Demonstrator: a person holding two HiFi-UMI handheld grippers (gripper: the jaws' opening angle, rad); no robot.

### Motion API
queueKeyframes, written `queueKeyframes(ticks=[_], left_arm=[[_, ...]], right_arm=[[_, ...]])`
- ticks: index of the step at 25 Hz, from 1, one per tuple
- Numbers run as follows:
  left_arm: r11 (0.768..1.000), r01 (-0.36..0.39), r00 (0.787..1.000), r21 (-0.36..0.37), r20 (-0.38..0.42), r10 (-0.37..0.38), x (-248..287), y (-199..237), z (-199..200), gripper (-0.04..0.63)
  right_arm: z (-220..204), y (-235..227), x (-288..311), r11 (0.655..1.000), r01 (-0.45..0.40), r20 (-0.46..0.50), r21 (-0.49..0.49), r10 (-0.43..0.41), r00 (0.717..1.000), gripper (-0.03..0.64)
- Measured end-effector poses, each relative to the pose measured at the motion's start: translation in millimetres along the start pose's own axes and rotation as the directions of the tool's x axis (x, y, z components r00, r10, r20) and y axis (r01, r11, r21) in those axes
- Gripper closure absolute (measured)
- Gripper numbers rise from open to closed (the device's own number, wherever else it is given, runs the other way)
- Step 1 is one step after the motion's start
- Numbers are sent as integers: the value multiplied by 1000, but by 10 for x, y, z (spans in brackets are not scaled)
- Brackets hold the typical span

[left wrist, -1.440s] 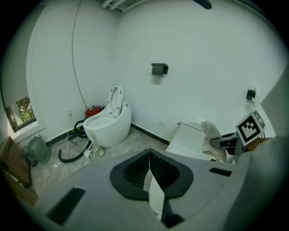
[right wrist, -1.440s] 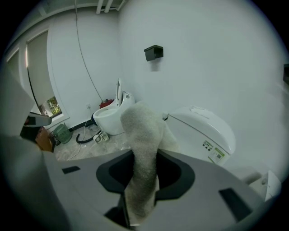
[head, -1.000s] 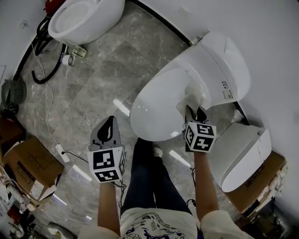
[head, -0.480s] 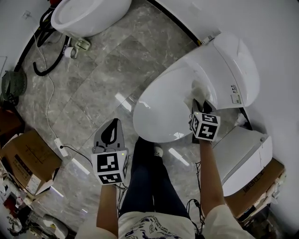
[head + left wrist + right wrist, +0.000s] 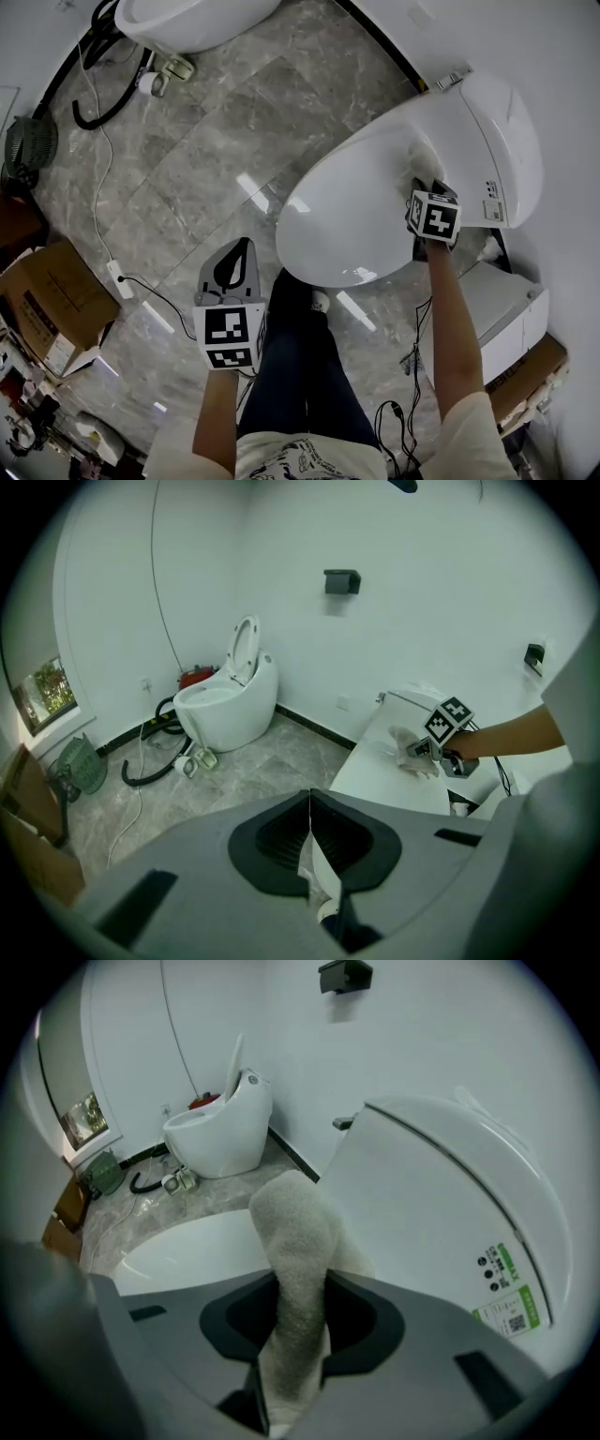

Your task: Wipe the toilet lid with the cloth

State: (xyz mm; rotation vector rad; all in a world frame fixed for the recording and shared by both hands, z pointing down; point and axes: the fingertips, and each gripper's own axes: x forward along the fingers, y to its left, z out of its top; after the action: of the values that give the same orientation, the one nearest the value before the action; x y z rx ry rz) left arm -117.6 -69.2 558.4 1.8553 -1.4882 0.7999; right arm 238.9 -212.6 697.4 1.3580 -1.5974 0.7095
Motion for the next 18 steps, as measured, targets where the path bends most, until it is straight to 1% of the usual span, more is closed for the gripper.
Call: queueKeyframes(ticks=[3, 8, 13, 16, 18], left_arm=[[1000, 4, 1000, -2, -9, -4, 37, 5, -52, 586], [1000, 5, 1000, -9, -15, -5, 83, 4, -113, 586], [1000, 6, 1000, -19, -24, -7, 106, -7, -195, 586], [999, 10, 999, -30, -31, -11, 86, -2, -256, 586], [999, 8, 999, -40, -34, -10, 69, 6, -292, 586]], right_arm=[[51, -81, 170, 999, 14, -44, -49, -16, 999, 506], [117, -162, 347, 998, 27, -86, -49, -32, 996, 505], [185, -144, 456, 986, 39, -120, -165, -60, 991, 502], [228, -119, 486, 978, 26, -160, -209, -61, 985, 503], [249, -87, 498, 961, 5, -200, -276, -62, 978, 508]])
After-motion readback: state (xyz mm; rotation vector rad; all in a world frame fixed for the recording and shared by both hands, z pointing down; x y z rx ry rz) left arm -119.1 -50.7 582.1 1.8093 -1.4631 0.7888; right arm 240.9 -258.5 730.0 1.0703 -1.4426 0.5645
